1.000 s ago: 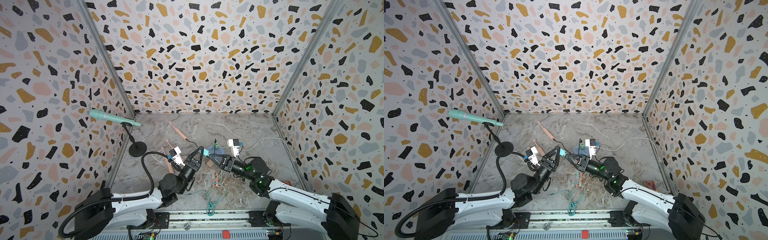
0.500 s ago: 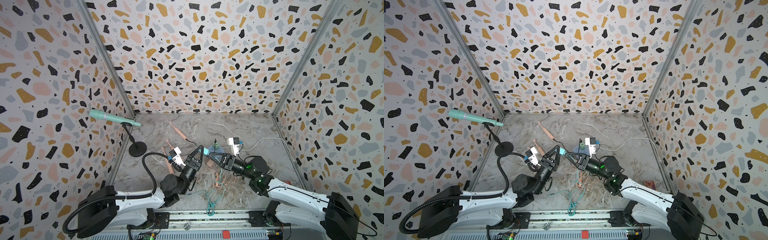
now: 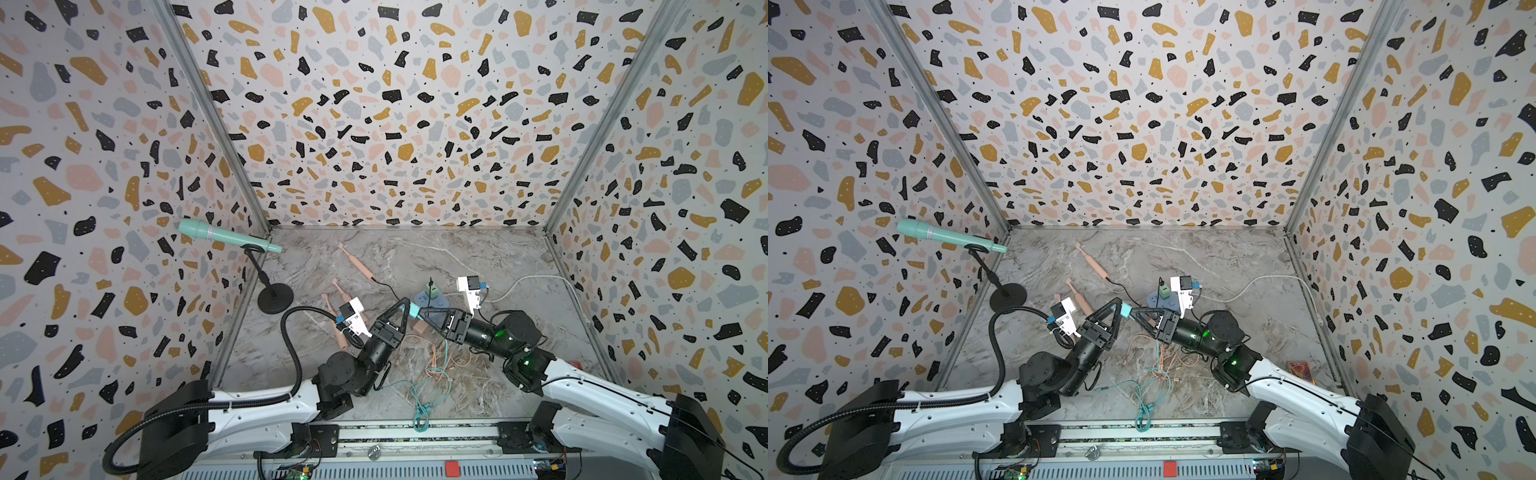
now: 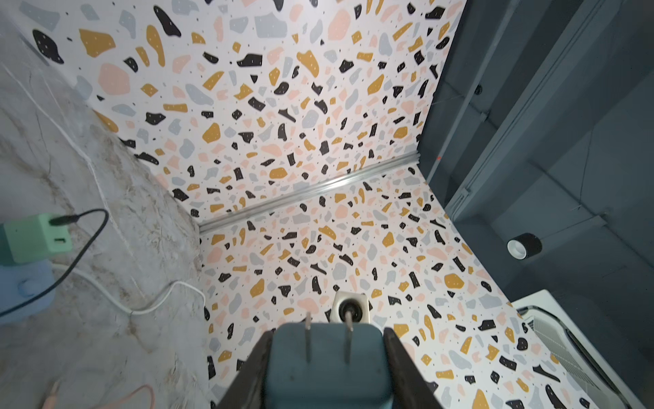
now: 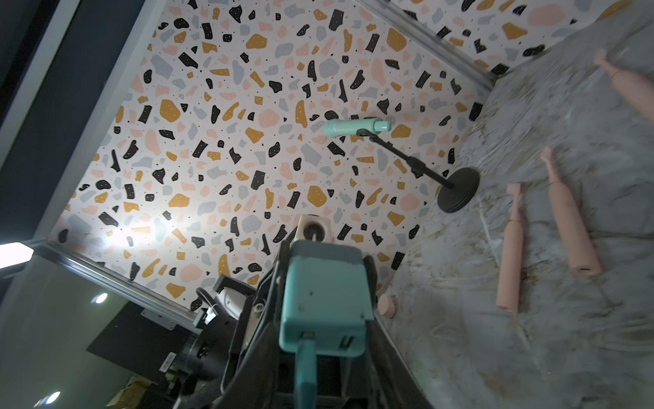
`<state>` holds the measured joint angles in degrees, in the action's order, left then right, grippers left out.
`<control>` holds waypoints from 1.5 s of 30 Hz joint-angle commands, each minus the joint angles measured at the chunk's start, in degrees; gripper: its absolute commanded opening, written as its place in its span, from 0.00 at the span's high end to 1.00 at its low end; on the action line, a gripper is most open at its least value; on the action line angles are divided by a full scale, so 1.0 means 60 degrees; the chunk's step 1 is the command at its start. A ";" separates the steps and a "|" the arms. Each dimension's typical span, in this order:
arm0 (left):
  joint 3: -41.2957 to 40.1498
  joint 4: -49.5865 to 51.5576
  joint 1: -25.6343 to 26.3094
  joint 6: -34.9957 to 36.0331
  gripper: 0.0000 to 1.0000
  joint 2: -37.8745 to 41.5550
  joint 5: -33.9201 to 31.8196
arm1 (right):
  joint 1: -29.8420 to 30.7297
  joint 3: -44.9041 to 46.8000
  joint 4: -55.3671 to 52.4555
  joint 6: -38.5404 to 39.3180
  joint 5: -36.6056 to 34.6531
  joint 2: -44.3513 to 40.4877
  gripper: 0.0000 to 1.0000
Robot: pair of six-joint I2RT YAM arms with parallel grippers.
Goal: Charge the electric toothbrush
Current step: Insert the charging cable into the plug, then insert the plug into the socket.
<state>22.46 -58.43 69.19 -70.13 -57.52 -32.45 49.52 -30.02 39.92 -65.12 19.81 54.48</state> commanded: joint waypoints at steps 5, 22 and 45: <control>0.0371 0.2308 0.0070 -0.1230 1.00 0.0893 -0.1093 | 0.0234 0.0097 -0.2345 0.2384 -0.1077 -0.1686 0.28; 0.0219 0.3005 -0.0062 -0.2959 1.00 0.1252 -0.1536 | 0.2367 -0.0401 -0.1444 0.8183 -0.4218 -0.0160 0.09; -0.0271 0.2747 -0.0106 -0.3422 1.00 0.1427 -0.0631 | 0.2442 -0.0576 0.0276 1.0632 -0.4230 0.1211 0.42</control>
<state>21.28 -39.00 68.73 -90.70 -49.67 -37.71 64.01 -32.88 39.00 -3.84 -4.69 62.52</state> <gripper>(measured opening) 0.423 0.581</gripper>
